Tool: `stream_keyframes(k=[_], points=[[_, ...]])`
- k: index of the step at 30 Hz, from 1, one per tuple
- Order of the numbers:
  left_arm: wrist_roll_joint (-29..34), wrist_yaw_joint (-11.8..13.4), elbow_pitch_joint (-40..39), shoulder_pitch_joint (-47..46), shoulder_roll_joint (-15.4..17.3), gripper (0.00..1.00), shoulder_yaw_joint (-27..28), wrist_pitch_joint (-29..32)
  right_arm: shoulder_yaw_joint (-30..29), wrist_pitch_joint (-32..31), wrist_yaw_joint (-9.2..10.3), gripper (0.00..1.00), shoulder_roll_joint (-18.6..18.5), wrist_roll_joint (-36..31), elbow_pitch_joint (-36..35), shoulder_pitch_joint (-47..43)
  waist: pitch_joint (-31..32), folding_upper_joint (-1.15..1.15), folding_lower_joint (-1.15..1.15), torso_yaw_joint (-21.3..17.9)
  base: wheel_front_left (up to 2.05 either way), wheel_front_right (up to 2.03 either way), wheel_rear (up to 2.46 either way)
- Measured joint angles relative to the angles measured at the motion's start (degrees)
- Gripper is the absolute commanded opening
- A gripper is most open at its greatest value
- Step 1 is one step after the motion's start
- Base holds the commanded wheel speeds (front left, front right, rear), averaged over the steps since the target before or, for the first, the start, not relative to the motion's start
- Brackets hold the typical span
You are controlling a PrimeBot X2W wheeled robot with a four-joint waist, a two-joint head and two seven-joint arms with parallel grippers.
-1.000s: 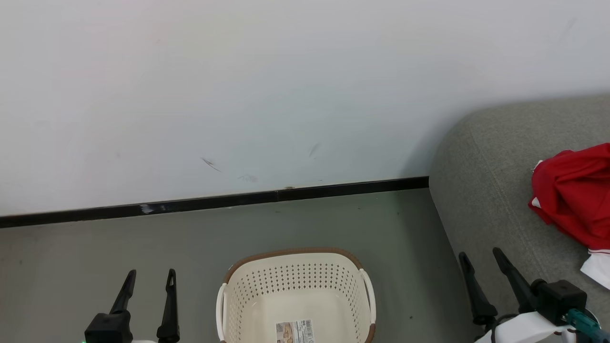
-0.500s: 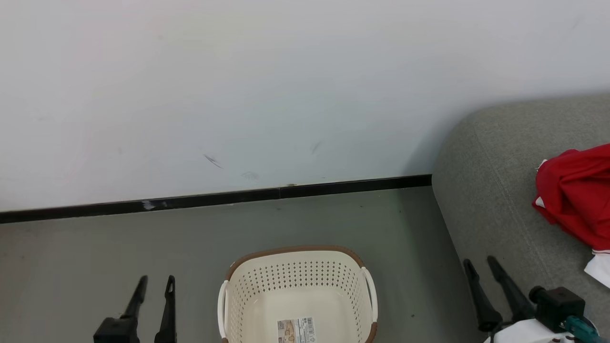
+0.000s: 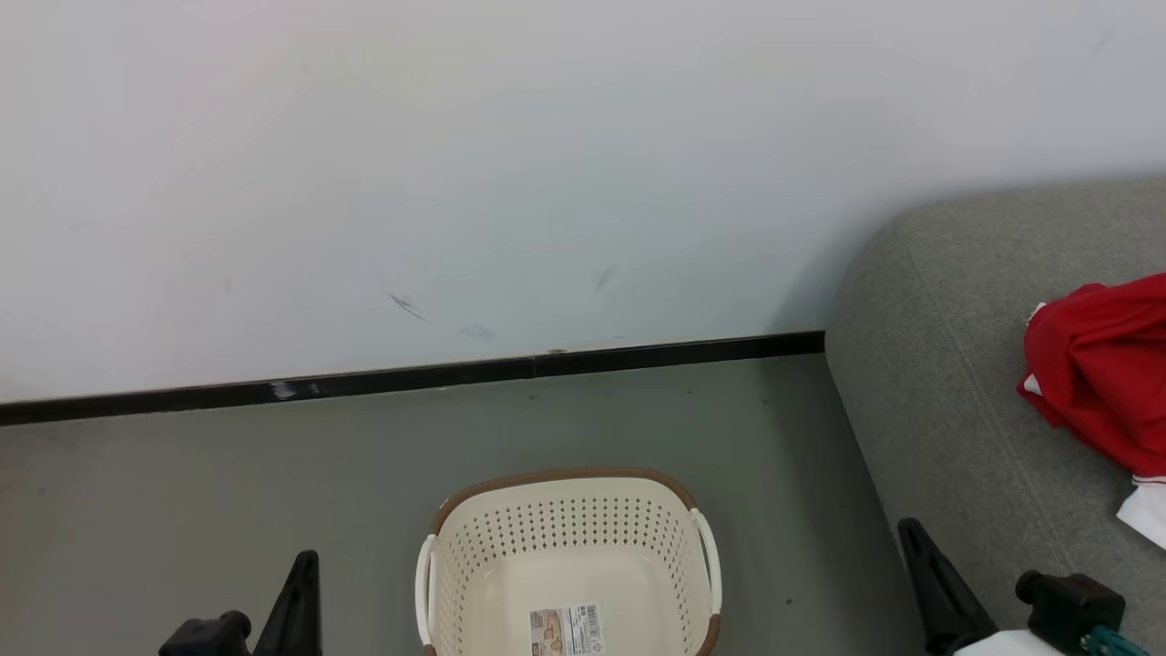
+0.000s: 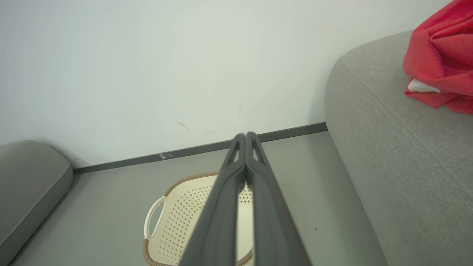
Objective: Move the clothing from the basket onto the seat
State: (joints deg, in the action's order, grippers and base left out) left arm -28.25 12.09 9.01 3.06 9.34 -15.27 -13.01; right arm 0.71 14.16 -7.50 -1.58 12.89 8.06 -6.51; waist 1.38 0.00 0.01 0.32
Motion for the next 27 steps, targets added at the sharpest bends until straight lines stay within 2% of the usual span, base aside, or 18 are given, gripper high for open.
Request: stream_keyframes(k=[9, 14, 21, 27], points=[[-7.44, -1.74, -0.08, -0.01, -0.65, 0.0, 1.89, 2.05, -0.36, -1.53, 0.0, 0.0, 0.0, 10.8, -0.13, 0.01, -0.14, 0.0, 0.08, -0.04, 0.0, 0.0, 0.0], [-11.07, -2.7, -0.08, -0.02, -1.0, 0.0, 2.91, 2.9, -0.9, -2.64, 0.0, 0.0, -0.01, 15.15, -0.01, 0.11, -0.12, 0.0, 0.29, -0.05, 0.0, 0.0, 0.0], [-16.7, -4.26, -0.05, -0.05, -1.64, 0.0, 4.5, 4.66, -1.38, -4.16, 0.0, 0.0, -0.25, 22.4, 0.27, 1.0, 0.1, 0.0, 0.73, -0.08, 0.0, 0.0, 0.0], [-21.15, -5.3, 0.09, -0.1, -1.87, 0.0, 5.67, 5.92, -1.6, -5.39, 0.0, 0.0, -0.7, 27.98, 0.76, 1.25, 0.3, 0.0, 0.94, -0.1, 0.0, 0.0, 0.0]])
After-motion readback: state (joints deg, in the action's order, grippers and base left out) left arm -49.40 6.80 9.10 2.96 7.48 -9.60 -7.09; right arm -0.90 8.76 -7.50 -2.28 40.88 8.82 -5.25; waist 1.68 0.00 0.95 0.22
